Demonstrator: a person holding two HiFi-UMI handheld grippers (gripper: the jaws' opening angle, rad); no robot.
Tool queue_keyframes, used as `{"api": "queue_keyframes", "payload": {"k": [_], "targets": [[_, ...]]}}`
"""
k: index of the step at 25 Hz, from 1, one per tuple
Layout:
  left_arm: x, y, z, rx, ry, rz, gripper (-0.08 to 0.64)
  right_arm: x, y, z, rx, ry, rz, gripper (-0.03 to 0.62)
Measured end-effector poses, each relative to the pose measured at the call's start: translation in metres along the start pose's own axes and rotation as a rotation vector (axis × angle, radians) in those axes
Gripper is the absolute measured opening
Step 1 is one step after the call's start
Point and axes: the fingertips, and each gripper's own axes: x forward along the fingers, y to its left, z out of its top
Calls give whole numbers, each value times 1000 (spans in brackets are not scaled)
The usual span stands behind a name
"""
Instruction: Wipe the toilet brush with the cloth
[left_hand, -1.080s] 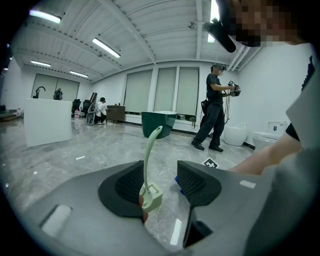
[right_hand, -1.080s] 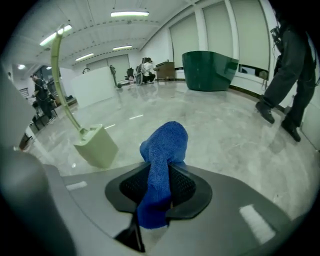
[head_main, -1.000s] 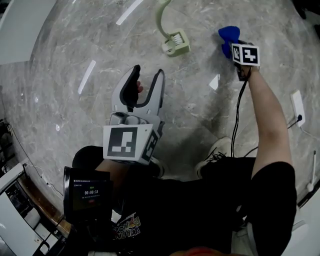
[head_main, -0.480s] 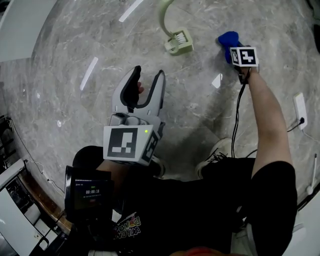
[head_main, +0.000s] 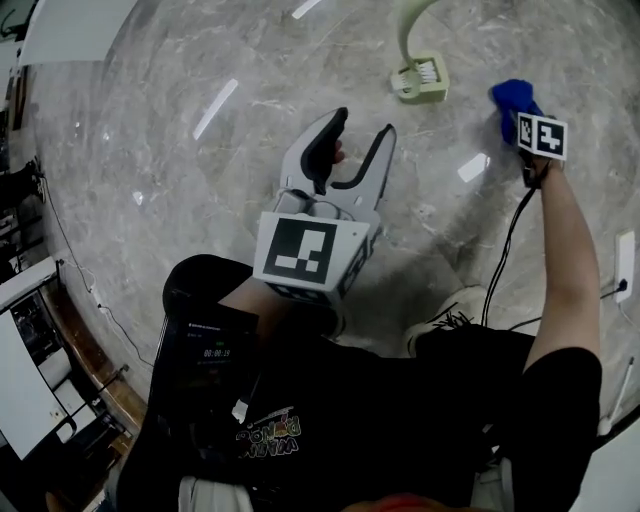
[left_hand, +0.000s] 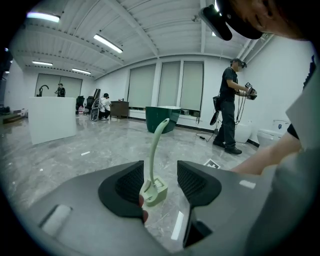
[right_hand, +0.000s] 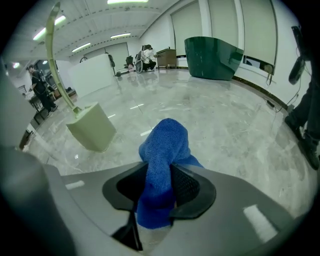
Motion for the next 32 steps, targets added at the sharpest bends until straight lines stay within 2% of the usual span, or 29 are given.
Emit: {"api": "queue_keyframes", "payload": {"k": [3, 6, 7, 9, 10, 12, 13, 18, 21, 24, 27, 32], "targets": [[2, -2, 7, -8, -13, -8, 212, -9, -2, 10, -50, -48, 12, 206], [6, -3, 15, -49, -55, -25, 212, -29, -3, 30, -84, -173, 16, 262], [7, -3, 17, -62, -61, -31, 212, -37, -6, 36, -103, -208, -18, 247], [8, 0, 21, -80, -68, -37, 212, -53, -18, 50, -126, -279, -128, 95], [8, 2, 23, -90, -74, -36, 212, -62, -25, 58, -118, -320, -171, 66], [8, 6, 25, -118, -74, -32, 212, -77, -34, 74, -73, -403, -217, 46], [7, 8, 23, -133, -66, -29, 212, -82, -37, 82, -47, -436, -227, 3], [5, 23, 29, -175, -61, 7, 212, -112, -32, 116, 65, -537, -203, 3], [-4, 30, 33, -207, -50, 33, 212, -129, -19, 119, 89, -553, -190, 3], [-17, 29, 17, -227, 24, 53, 212, -141, 5, 104, 91, -528, -156, 3], [-37, 14, 3, -279, 104, 53, 212, -150, 42, 74, 85, -453, -72, 3], [-61, -10, 1, -279, 151, 27, 212, -186, 112, 47, 103, -367, 71, 3]]}}
